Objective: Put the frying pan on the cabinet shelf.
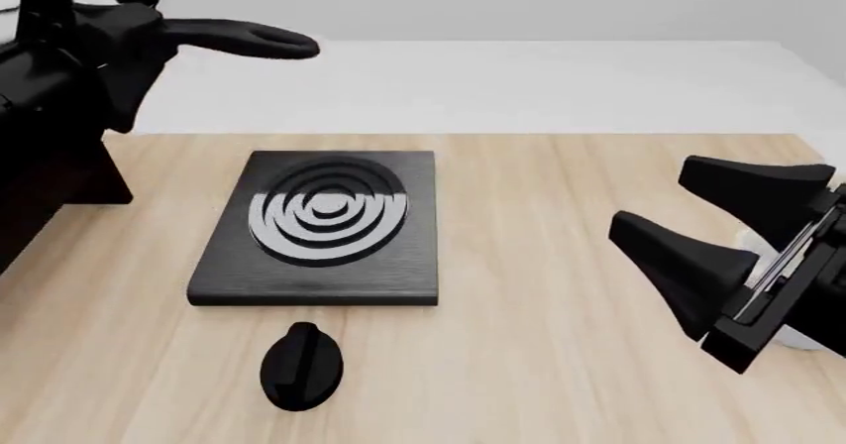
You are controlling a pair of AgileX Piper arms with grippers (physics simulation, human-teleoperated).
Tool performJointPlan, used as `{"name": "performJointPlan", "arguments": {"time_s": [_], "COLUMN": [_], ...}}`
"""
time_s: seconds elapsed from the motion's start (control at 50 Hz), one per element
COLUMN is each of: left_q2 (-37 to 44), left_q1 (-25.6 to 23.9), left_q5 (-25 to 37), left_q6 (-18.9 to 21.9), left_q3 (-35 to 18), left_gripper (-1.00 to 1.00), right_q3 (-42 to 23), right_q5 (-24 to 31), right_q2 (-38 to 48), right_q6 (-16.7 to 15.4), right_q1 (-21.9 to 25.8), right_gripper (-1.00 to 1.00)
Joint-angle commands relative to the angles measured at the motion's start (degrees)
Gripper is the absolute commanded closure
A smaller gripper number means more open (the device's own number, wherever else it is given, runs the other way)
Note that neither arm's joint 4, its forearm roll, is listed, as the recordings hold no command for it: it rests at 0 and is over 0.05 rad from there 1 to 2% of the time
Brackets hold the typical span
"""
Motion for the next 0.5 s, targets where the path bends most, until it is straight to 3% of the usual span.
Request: {"name": "performJointPlan", "arguments": {"time_s": [0.02, 0.5], "left_q2": [-1.50, 0.61], "left_q1": [6.17, 14.12], "left_q5": [-0.46, 2.74], "left_q6": [-0.81, 1.74], "left_q3": [-1.88, -7.43], "left_gripper": [1.00, 1.00], "right_q3": [3.25, 3.23], "right_q5": [-3.10, -2.82], "right_q2": [1.37, 1.58], "right_q6": [0.11, 0.15], "right_q1": [0.10, -0.44], "right_gripper": [-1.00, -1.00]}}
